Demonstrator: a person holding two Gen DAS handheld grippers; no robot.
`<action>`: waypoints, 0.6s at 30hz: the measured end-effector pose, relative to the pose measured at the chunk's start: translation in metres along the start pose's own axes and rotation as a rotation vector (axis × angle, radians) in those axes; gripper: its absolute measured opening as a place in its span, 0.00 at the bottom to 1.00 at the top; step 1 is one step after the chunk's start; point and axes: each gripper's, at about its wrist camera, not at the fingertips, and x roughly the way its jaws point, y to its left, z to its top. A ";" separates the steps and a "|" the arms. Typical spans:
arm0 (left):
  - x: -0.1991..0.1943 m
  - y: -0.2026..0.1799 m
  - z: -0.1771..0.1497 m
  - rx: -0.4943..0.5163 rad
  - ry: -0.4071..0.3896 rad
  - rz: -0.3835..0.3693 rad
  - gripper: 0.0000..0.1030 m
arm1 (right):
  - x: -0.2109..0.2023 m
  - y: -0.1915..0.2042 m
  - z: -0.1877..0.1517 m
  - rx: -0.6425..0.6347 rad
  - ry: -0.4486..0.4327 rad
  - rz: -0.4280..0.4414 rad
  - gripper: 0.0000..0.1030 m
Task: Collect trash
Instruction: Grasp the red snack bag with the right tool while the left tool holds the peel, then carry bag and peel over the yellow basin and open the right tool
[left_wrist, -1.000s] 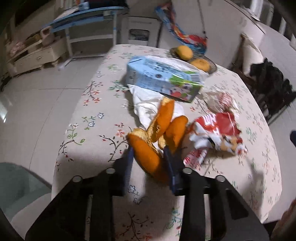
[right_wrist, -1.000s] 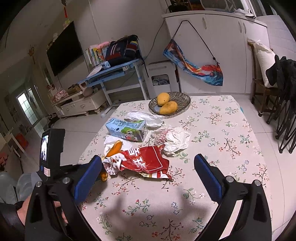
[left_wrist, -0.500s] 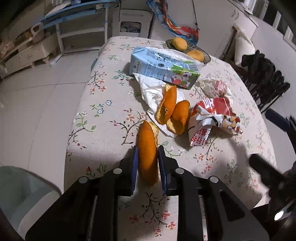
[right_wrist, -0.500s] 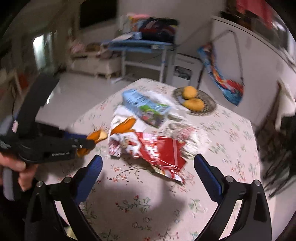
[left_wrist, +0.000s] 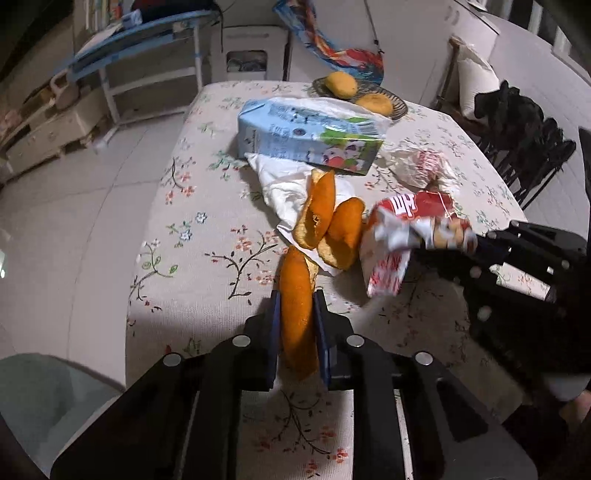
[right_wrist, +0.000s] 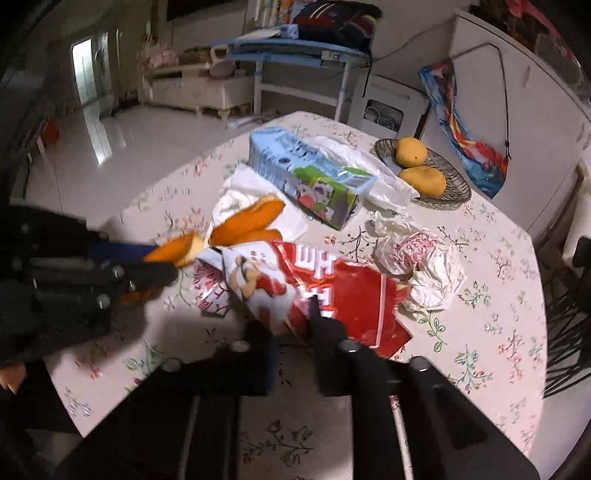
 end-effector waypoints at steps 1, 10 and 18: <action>-0.002 0.000 0.000 -0.002 -0.007 -0.002 0.16 | -0.004 -0.004 0.000 0.035 -0.013 0.019 0.09; -0.032 0.005 -0.001 -0.045 -0.115 0.003 0.16 | -0.035 -0.038 -0.012 0.341 -0.079 0.239 0.06; -0.068 0.008 -0.015 -0.095 -0.241 -0.009 0.16 | -0.062 -0.052 -0.027 0.501 -0.159 0.353 0.06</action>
